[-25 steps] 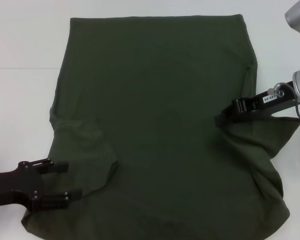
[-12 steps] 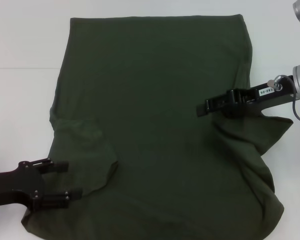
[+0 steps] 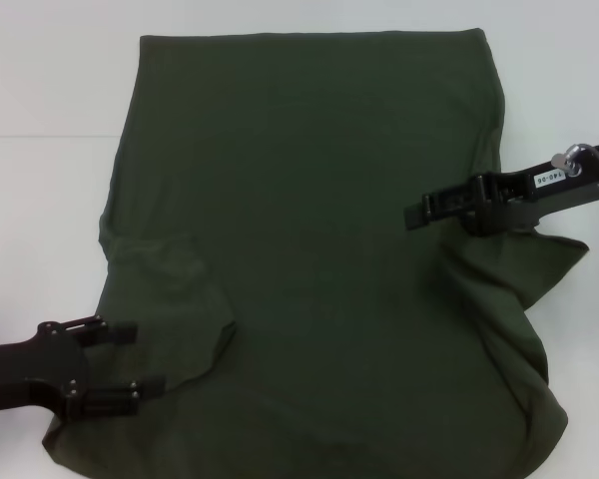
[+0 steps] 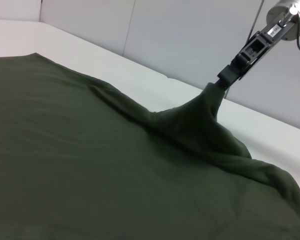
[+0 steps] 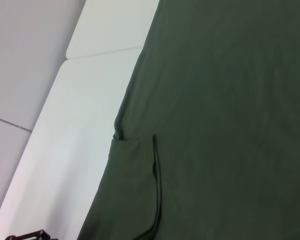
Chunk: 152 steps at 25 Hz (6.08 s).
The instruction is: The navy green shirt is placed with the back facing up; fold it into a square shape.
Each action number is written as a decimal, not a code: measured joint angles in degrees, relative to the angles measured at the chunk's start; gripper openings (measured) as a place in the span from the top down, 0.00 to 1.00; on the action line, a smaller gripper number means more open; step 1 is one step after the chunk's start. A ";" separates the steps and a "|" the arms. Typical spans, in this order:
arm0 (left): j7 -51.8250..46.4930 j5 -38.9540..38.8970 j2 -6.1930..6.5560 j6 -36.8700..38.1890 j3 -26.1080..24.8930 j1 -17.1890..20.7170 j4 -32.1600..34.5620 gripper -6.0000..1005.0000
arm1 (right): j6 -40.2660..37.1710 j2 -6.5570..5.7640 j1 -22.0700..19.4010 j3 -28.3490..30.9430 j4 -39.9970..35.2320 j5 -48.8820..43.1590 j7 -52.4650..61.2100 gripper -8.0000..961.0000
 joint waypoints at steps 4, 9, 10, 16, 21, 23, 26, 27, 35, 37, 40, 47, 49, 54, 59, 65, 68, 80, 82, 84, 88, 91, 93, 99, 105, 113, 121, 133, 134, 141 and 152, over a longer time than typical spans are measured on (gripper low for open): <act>0.00 0.00 -0.10 0.00 0.00 0.04 0.00 0.12 | -2.65 -0.19 0.44 -0.14 -2.31 -0.13 1.44 0.15; 0.00 0.00 -0.17 0.00 0.00 0.08 0.00 0.12 | -5.44 -0.18 0.38 0.07 -5.67 0.17 3.17 0.16; 0.00 0.00 -0.18 0.01 0.00 0.09 0.00 0.12 | -6.00 -0.19 0.50 0.21 -5.88 0.25 3.35 0.16; 0.00 0.00 -0.18 0.16 -0.02 0.29 0.00 0.12 | -6.55 -0.39 0.15 -0.05 -6.99 -0.36 4.67 0.16; 0.00 0.00 -0.26 0.14 -0.08 0.44 0.00 0.12 | -6.85 -0.85 -0.42 0.42 -7.85 -0.71 5.25 0.16; 0.00 0.00 -0.27 0.14 -0.05 0.45 0.00 0.12 | -8.12 -0.74 0.03 0.46 -8.81 0.28 5.43 0.16; 0.00 0.00 -0.27 0.24 -0.01 0.45 0.00 0.12 | -10.49 -0.45 0.87 0.56 -10.76 1.37 5.84 0.16; 0.00 0.00 -0.27 0.29 -0.01 0.51 0.00 0.12 | -11.17 -0.38 0.96 0.56 -11.38 1.45 6.06 0.16; 0.00 -0.05 -0.32 0.54 -0.09 0.67 0.01 0.12 | -8.22 -0.93 -0.76 0.04 -12.10 -7.53 6.42 0.16; -0.04 -0.08 -0.33 0.61 -0.09 0.65 0.04 0.12 | -7.31 -0.95 -0.30 0.00 -12.11 -11.46 6.34 0.16; -0.47 -0.02 -0.35 0.36 -0.09 0.44 0.07 0.12 | -6.91 -0.52 1.37 -0.09 -12.40 -16.77 5.91 0.16; -0.61 -0.33 -0.51 0.13 -0.09 0.20 0.04 0.12 | -5.06 -0.78 -0.04 0.33 -12.84 -18.23 5.69 0.16; -0.61 -0.34 -0.64 0.03 -0.10 0.14 0.03 0.12 | -3.79 -1.20 -1.65 0.43 -12.52 -18.37 5.91 0.16; -0.59 -0.38 -0.88 -0.34 -0.09 -0.47 -0.07 0.12 | -1.63 -1.61 -4.60 -0.44 -12.12 -19.32 3.99 0.16; -0.58 -0.41 -1.05 -0.86 -0.09 -0.87 -0.20 0.12 | 1.15 -1.59 -5.41 -0.82 -11.30 -21.31 1.57 0.16; -0.51 -0.41 -1.14 -1.59 0.00 -1.34 -0.20 0.12 | 5.23 -0.99 -4.39 -4.03 -6.88 -23.65 1.34 0.17; -0.50 -0.27 -1.14 -1.98 0.05 -1.56 -0.20 0.12 | 7.49 -0.44 -3.44 -6.18 -4.76 -24.95 1.66 0.17; -0.26 -0.06 -1.50 -2.29 0.00 -1.76 -0.23 0.12 | 10.53 0.69 -2.36 -8.36 -3.03 -25.14 1.82 0.17; -0.25 -0.05 -1.50 -2.29 0.00 -1.76 -0.25 0.12 | 11.28 0.76 -2.28 -8.74 -2.38 -25.21 1.91 0.23; -0.24 -0.04 -1.50 -2.29 0.00 -1.76 -0.26 0.12 | 11.98 0.84 -2.27 -9.13 -1.93 -25.74 2.14 0.28; -0.21 0.00 -1.50 -2.29 0.00 -1.76 -0.26 0.12 | 13.24 1.56 -2.27 -9.44 -1.73 -27.49 2.33 0.33; -0.20 0.00 -1.61 -2.28 0.06 -1.75 -0.27 0.12 | 14.14 2.06 -2.28 -9.52 -1.72 -28.08 2.35 0.33; -0.19 0.01 -1.63 -2.28 0.20 -1.64 -0.27 0.12 | 14.64 2.33 -2.29 -9.60 -1.70 -28.12 2.35 0.33; -0.17 0.00 -1.67 -2.28 0.13 -1.33 -0.26 0.12 | 15.81 2.84 -2.23 -9.73 -1.70 -28.13 2.40 0.33; -0.14 0.00 -1.67 -2.28 0.06 -1.01 -0.26 0.12 | 16.12 3.25 -2.02 -10.41 -1.70 -28.13 2.43 0.40; -0.09 0.00 -1.75 -2.28 0.10 -0.88 -0.26 0.12 | 16.46 3.47 -1.68 -11.04 -1.70 -28.13 2.49 0.74; 0.00 0.00 -1.76 -2.28 0.25 -0.88 -0.35 0.12 | 16.52 3.51 -1.59 -11.03 -1.99 -28.12 2.52 0.98; 0.01 0.00 -1.75 -2.01 0.01 -0.81 -0.35 0.12 | 11.58 2.97 -0.92 -8.37 -6.56 -22.74 2.39 0.99; 0.01 0.00 -1.75 -2.01 0.00 -0.81 -0.35 0.12 | 10.92 2.73 -0.92 -8.33 -6.80 -21.39 2.41 0.99; 0.00 0.00 -1.76 -2.05 0.00 -0.79 -0.35 0.12 | 7.71 1.40 -0.75 -5.38 -9.08 -13.75 2.52 0.99; -0.14 0.00 -1.76 -1.85 -0.01 -0.79 -0.35 0.12 | 6.91 -1.02 -0.66 -1.71 -8.48 -5.72 1.79 0.98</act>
